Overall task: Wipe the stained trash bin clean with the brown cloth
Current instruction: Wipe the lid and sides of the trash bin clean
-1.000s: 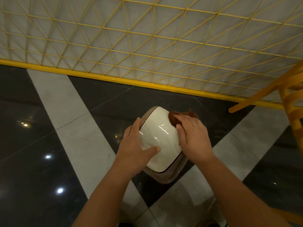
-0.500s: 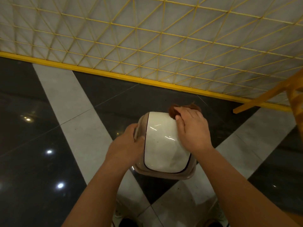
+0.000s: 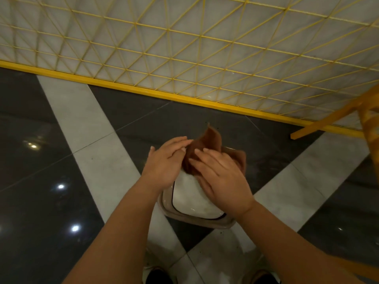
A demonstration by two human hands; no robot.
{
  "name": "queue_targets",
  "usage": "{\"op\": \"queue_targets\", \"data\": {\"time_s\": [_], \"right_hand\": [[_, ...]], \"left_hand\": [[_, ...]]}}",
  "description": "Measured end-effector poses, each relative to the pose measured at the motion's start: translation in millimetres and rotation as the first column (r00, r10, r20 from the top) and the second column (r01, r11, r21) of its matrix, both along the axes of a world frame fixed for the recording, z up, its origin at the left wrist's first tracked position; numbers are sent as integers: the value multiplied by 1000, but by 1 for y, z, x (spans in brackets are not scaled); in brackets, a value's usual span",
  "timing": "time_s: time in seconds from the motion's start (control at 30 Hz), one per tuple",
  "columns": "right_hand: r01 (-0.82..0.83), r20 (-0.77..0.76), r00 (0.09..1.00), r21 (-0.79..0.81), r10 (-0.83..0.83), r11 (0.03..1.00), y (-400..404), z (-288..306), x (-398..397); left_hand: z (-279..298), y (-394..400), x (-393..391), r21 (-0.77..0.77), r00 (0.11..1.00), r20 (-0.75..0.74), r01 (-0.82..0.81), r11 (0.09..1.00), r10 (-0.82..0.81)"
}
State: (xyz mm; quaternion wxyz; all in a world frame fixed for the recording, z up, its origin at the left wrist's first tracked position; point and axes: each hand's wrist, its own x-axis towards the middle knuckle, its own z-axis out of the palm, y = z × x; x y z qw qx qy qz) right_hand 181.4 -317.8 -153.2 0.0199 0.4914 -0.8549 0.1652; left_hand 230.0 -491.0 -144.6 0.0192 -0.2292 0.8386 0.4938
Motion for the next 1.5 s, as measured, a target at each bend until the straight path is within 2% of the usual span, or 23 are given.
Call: {"op": "queue_targets", "data": {"time_s": [0.07,0.17,0.33,0.47,0.53,0.63,0.7,0.77,0.8,0.83,0.93,1.03,1.1,1.17,1.23,1.3,1.4,1.5], "right_hand": [[-93,-40,995,4,93,996,4,-4,9],[-232,-69,968,120,241,965,4,-7,16],[-411,-85,886,314,457,856,15,-12,24],[-484,-16,857,318,516,815,39,-10,25],[-475,-32,857,338,514,812,56,-10,25],[-372,9,926,183,377,910,83,-7,22],[-137,51,990,45,134,990,89,-2,14],[230,121,967,-31,-225,973,79,6,4],[358,184,920,-42,-345,933,69,10,2],[402,217,897,-34,-386,915,59,13,4],[188,112,975,49,-193,981,47,4,25],[83,135,986,84,-94,993,57,-5,35],[127,94,986,113,-138,985,53,-2,21],[271,78,957,89,-278,958,35,3,-1],[412,141,898,58,-416,909,16,10,-29],[472,202,850,119,-487,873,4,12,-54],[468,242,835,162,-494,869,5,8,-63],[430,230,881,-28,-413,902,28,4,-36]], "left_hand": [[0,0,-4,40,1000,-17,-12,999,13],[-5,-3,-6,89,999,-31,-38,995,41],[-11,-2,-2,-34,994,-16,108,994,-109],[-10,2,1,21,997,6,77,997,-77],[-8,4,5,-9,996,19,88,996,-88],[-6,11,12,-115,991,47,133,984,-128],[-3,18,16,-155,992,63,115,981,-106],[-3,25,19,-187,995,72,84,979,-71],[-3,29,20,-186,996,70,72,980,-60],[-3,33,20,-170,997,63,59,984,-49],[-9,43,20,-163,999,31,35,986,-30],[-16,45,21,-224,998,36,56,973,-50],[-20,43,23,-243,997,37,82,967,-75],[-21,44,23,-229,995,43,98,968,-90],[-21,46,22,-233,994,52,103,967,-94],[-20,49,22,-250,994,64,97,963,-84],[-18,49,22,-270,993,88,97,958,-76],[-19,50,22,-282,991,107,108,953,-81]]}}
